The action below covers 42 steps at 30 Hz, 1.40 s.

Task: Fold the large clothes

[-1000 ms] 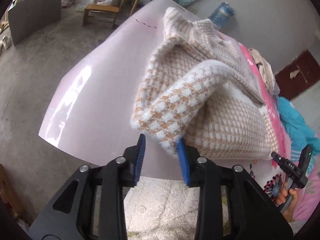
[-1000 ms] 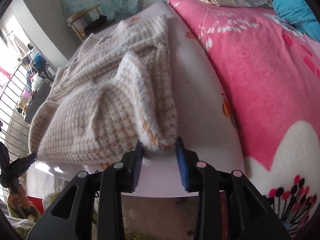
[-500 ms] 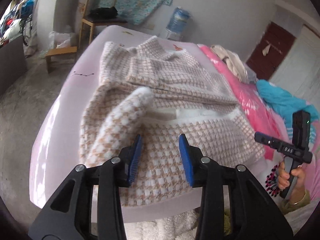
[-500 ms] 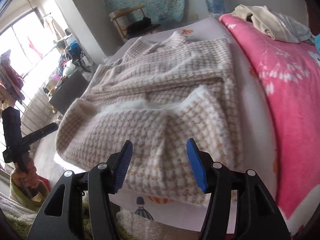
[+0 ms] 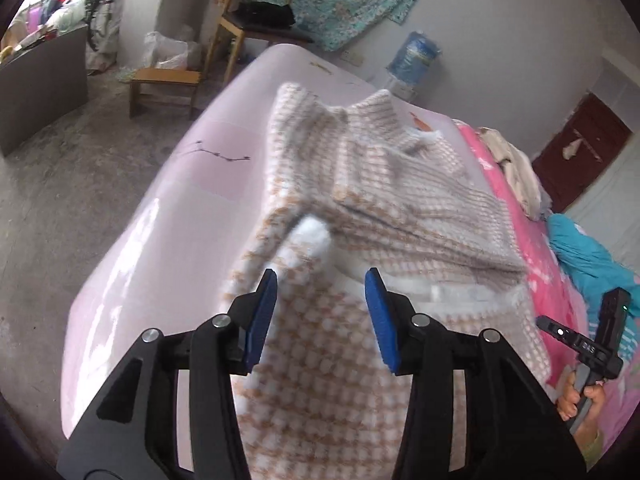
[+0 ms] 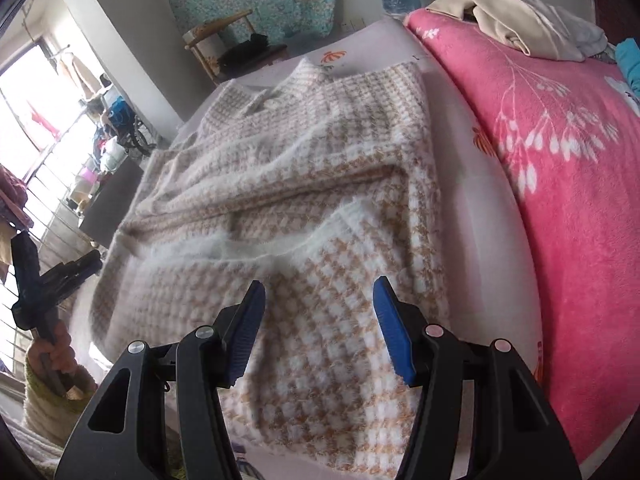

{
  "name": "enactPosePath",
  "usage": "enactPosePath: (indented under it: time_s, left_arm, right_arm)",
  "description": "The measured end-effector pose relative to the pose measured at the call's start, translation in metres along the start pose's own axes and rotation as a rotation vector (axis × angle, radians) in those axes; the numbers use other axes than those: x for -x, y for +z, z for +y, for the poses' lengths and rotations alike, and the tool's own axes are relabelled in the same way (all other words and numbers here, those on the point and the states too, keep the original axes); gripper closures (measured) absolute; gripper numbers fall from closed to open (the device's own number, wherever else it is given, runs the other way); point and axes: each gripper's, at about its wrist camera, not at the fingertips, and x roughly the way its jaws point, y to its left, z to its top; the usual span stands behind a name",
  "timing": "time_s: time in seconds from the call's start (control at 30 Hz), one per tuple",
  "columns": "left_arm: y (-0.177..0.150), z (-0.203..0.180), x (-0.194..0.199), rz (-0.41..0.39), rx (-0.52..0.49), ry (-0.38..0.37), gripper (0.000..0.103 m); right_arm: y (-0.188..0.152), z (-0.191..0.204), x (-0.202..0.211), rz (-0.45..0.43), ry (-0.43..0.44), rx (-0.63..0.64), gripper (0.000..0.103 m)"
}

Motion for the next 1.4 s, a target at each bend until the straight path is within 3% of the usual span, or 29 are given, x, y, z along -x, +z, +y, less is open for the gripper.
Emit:
enactPosePath:
  time_s: [0.07,0.13,0.23,0.3,0.33,0.4,0.43,0.47,0.57,0.67,0.93,1.03,1.13,1.2,1.27,1.33,1.4]
  left_arm:
    - [-0.008,-0.021,-0.003,0.062,-0.054,-0.087,0.052]
    - [-0.020,-0.045,-0.017,0.154,-0.121,-0.108,0.051]
    - [-0.040,-0.067,-0.044,0.225,-0.211,0.007,0.051]
    - [-0.047,-0.074,-0.050,0.200,-0.239,0.066,0.054]
    - [-0.049,-0.079,-0.050,0.181,-0.261,0.096,0.057]
    - [-0.055,-0.087,-0.052,0.161,-0.327,0.173,0.074]
    - [-0.058,-0.092,-0.053,0.156,-0.373,0.202,0.077]
    - [-0.062,-0.098,-0.053,0.153,-0.422,0.214,0.090]
    - [-0.068,-0.107,-0.048,0.131,-0.497,0.236,0.099]
    - [-0.062,-0.102,-0.042,0.117,-0.464,0.218,0.101]
    - [-0.027,-0.115,-0.008,-0.062,-0.504,0.232,0.102]
    - [-0.022,-0.109,-0.033,-0.023,-0.492,0.243,0.101]
    - [-0.027,-0.093,-0.066,0.078,-0.461,0.255,0.103]
    - [-0.026,-0.089,-0.064,0.069,-0.429,0.220,0.103]
    - [-0.023,-0.087,-0.056,0.069,-0.410,0.196,0.102]
    - [-0.021,-0.082,-0.045,0.052,-0.385,0.156,0.098]
    - [-0.022,-0.081,-0.035,0.026,-0.380,0.137,0.089]
  right_arm:
    - [-0.001,0.012,0.002,0.016,0.058,0.035,0.041]
    - [-0.004,0.026,-0.004,0.064,0.113,0.075,0.041]
    - [-0.012,0.037,-0.021,0.117,0.093,0.111,0.041]
    - [-0.018,0.038,-0.036,0.156,0.049,0.105,0.041]
    - [-0.021,0.038,-0.040,0.165,0.023,0.109,0.048]
    - [-0.025,0.043,-0.042,0.153,-0.031,0.143,0.062]
    - [-0.026,0.046,-0.042,0.152,-0.028,0.156,0.080]
    - [-0.027,0.048,-0.041,0.152,-0.020,0.156,0.088]
    - [-0.029,0.052,-0.039,0.137,-0.044,0.184,0.096]
    - [-0.026,0.056,-0.033,0.109,-0.061,0.194,0.097]
    - [0.002,0.079,0.007,-0.062,-0.087,0.237,0.098]
    - [0.007,0.077,-0.010,-0.064,-0.108,0.237,0.098]
    - [0.006,0.059,-0.049,0.023,-0.102,0.191,0.098]
    - [0.002,0.047,-0.063,0.079,-0.071,0.134,0.094]
    - [0.002,0.041,-0.054,0.073,-0.037,0.096,0.083]
    - [0.003,0.034,-0.035,0.027,-0.044,0.081,0.068]
    - [0.004,0.026,-0.016,-0.023,-0.092,0.080,0.065]
